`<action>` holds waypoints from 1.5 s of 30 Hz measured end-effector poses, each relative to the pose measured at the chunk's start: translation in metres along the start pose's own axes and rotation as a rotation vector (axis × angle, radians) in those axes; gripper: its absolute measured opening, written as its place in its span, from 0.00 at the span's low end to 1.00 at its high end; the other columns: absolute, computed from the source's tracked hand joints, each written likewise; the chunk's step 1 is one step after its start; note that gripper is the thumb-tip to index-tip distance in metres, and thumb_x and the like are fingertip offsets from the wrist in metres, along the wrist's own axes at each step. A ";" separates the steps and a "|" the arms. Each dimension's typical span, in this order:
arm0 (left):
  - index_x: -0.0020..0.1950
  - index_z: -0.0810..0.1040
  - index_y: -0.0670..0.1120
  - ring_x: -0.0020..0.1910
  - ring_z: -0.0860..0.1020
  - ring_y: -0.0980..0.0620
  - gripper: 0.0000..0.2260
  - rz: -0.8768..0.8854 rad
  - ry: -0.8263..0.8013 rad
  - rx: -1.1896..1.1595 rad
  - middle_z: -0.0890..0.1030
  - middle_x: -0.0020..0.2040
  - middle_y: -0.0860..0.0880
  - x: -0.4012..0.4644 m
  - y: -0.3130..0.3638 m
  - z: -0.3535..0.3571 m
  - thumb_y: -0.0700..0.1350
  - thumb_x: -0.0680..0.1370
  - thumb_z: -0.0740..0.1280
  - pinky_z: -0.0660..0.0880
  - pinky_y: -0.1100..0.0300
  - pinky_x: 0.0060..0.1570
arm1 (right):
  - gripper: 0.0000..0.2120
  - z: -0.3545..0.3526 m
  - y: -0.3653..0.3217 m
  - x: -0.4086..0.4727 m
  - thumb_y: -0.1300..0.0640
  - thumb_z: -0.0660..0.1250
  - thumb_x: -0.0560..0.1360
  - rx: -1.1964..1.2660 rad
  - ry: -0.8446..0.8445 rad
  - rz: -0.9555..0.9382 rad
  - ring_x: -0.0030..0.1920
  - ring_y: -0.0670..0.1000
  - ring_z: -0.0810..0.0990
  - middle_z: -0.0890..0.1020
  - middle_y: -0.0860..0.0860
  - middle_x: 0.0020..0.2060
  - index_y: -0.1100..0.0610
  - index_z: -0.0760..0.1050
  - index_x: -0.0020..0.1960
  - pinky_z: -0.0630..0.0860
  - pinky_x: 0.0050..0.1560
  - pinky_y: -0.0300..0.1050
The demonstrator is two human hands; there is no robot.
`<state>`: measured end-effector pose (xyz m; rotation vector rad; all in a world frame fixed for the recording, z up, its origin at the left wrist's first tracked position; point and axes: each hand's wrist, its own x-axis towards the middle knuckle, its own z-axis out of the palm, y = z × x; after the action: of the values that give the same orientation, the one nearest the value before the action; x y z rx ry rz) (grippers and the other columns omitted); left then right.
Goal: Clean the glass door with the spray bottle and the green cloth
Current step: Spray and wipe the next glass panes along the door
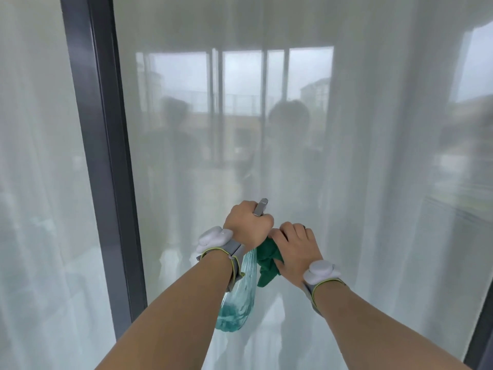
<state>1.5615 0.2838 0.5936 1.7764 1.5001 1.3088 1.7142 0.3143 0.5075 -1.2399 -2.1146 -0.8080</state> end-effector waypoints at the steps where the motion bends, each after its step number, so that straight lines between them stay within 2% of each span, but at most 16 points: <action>1: 0.36 0.69 0.44 0.32 0.65 0.46 0.07 0.001 0.013 0.003 0.70 0.32 0.49 0.000 -0.002 -0.001 0.47 0.68 0.62 0.64 0.56 0.35 | 0.24 0.001 -0.004 0.003 0.53 0.71 0.61 -0.001 0.011 -0.005 0.42 0.54 0.71 0.73 0.49 0.45 0.49 0.69 0.55 0.68 0.41 0.47; 4: 0.40 0.73 0.43 0.33 0.69 0.49 0.04 -0.012 0.091 -0.007 0.73 0.35 0.49 0.004 -0.013 -0.006 0.41 0.74 0.65 0.67 0.57 0.35 | 0.24 0.008 -0.012 0.021 0.55 0.72 0.61 -0.008 0.035 -0.037 0.41 0.55 0.71 0.73 0.50 0.45 0.51 0.67 0.55 0.68 0.41 0.49; 7: 0.42 0.74 0.42 0.34 0.70 0.48 0.08 -0.022 0.166 -0.056 0.75 0.36 0.49 0.009 -0.018 -0.020 0.47 0.70 0.63 0.69 0.56 0.36 | 0.23 0.011 -0.011 0.044 0.56 0.71 0.62 -0.064 0.050 -0.091 0.41 0.56 0.70 0.73 0.51 0.45 0.51 0.71 0.56 0.64 0.42 0.49; 9: 0.44 0.75 0.40 0.34 0.71 0.47 0.11 -0.022 0.192 -0.061 0.75 0.36 0.48 0.014 -0.017 -0.029 0.47 0.70 0.63 0.70 0.55 0.37 | 0.23 0.004 -0.005 0.056 0.56 0.72 0.62 -0.096 0.087 -0.117 0.42 0.56 0.70 0.74 0.51 0.45 0.52 0.73 0.57 0.63 0.42 0.49; 13: 0.45 0.75 0.39 0.33 0.71 0.47 0.08 0.027 0.211 -0.001 0.75 0.35 0.48 0.033 -0.013 -0.040 0.44 0.73 0.65 0.69 0.55 0.35 | 0.26 -0.027 0.020 0.083 0.54 0.73 0.65 -0.119 0.233 -0.017 0.44 0.58 0.72 0.75 0.55 0.48 0.55 0.69 0.60 0.70 0.43 0.53; 16: 0.45 0.75 0.39 0.33 0.70 0.46 0.09 0.070 0.214 0.029 0.75 0.35 0.46 0.046 -0.011 -0.041 0.45 0.73 0.64 0.69 0.53 0.35 | 0.25 -0.050 0.042 0.098 0.52 0.71 0.68 -0.166 0.309 0.025 0.45 0.59 0.71 0.74 0.56 0.49 0.56 0.68 0.61 0.71 0.45 0.54; 20: 0.44 0.74 0.40 0.32 0.69 0.46 0.13 0.062 0.230 0.012 0.75 0.35 0.47 0.046 -0.016 -0.041 0.49 0.68 0.61 0.69 0.53 0.35 | 0.27 -0.038 0.027 0.090 0.52 0.72 0.66 -0.101 0.348 0.205 0.47 0.60 0.71 0.73 0.57 0.51 0.56 0.67 0.62 0.71 0.46 0.54; 22: 0.43 0.74 0.40 0.33 0.70 0.46 0.11 0.049 0.229 -0.016 0.75 0.35 0.48 0.045 -0.023 -0.039 0.48 0.69 0.63 0.70 0.53 0.35 | 0.29 -0.019 0.011 0.077 0.52 0.74 0.64 -0.077 0.328 0.265 0.47 0.60 0.71 0.73 0.57 0.51 0.55 0.67 0.62 0.71 0.45 0.54; 27: 0.44 0.75 0.39 0.33 0.69 0.46 0.06 0.041 0.199 0.003 0.75 0.35 0.47 0.042 -0.035 -0.035 0.42 0.74 0.66 0.69 0.54 0.35 | 0.32 0.017 -0.014 0.047 0.55 0.75 0.62 -0.143 0.144 0.071 0.44 0.59 0.72 0.74 0.56 0.49 0.54 0.66 0.62 0.72 0.43 0.54; 31: 0.45 0.75 0.39 0.32 0.70 0.46 0.05 0.076 0.203 0.039 0.75 0.35 0.47 0.048 -0.031 -0.041 0.41 0.75 0.66 0.69 0.54 0.35 | 0.31 -0.001 0.009 0.061 0.53 0.74 0.62 -0.213 0.138 -0.091 0.43 0.58 0.72 0.75 0.55 0.48 0.54 0.67 0.62 0.69 0.44 0.52; 34: 0.45 0.75 0.39 0.32 0.70 0.46 0.06 0.101 0.225 0.042 0.75 0.35 0.47 0.053 -0.027 -0.047 0.42 0.75 0.66 0.68 0.54 0.34 | 0.30 -0.030 0.038 0.075 0.52 0.73 0.65 -0.210 0.250 0.027 0.44 0.60 0.73 0.75 0.58 0.49 0.56 0.66 0.62 0.71 0.45 0.54; 37: 0.44 0.75 0.40 0.32 0.70 0.45 0.07 0.108 0.243 0.047 0.75 0.35 0.47 0.054 -0.026 -0.046 0.44 0.74 0.65 0.68 0.54 0.34 | 0.29 -0.037 0.040 0.077 0.52 0.73 0.66 -0.210 0.283 0.084 0.45 0.60 0.72 0.75 0.58 0.50 0.56 0.65 0.62 0.72 0.44 0.54; 41: 0.44 0.75 0.39 0.33 0.71 0.45 0.07 0.093 0.210 0.051 0.76 0.35 0.47 0.048 -0.029 -0.030 0.43 0.74 0.66 0.70 0.53 0.35 | 0.26 -0.019 0.012 0.067 0.54 0.71 0.67 -0.050 0.350 0.376 0.46 0.59 0.71 0.73 0.57 0.51 0.56 0.67 0.62 0.71 0.44 0.53; 42: 0.45 0.75 0.39 0.33 0.71 0.45 0.06 0.086 0.202 0.042 0.76 0.35 0.47 0.046 -0.032 -0.025 0.42 0.75 0.66 0.71 0.52 0.36 | 0.26 -0.014 0.006 0.060 0.54 0.71 0.67 -0.023 0.344 0.419 0.46 0.59 0.70 0.72 0.57 0.51 0.56 0.67 0.62 0.71 0.44 0.52; 45: 0.44 0.74 0.39 0.33 0.70 0.45 0.09 0.087 0.166 0.008 0.74 0.34 0.48 0.036 -0.037 -0.015 0.46 0.73 0.64 0.71 0.52 0.36 | 0.26 -0.002 -0.003 0.040 0.54 0.73 0.65 -0.014 0.229 0.369 0.45 0.57 0.70 0.72 0.54 0.50 0.54 0.68 0.60 0.71 0.43 0.51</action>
<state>1.5286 0.3251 0.5826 1.7935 1.5314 1.5278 1.6948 0.3343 0.5371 -1.4158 -1.6374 -0.7570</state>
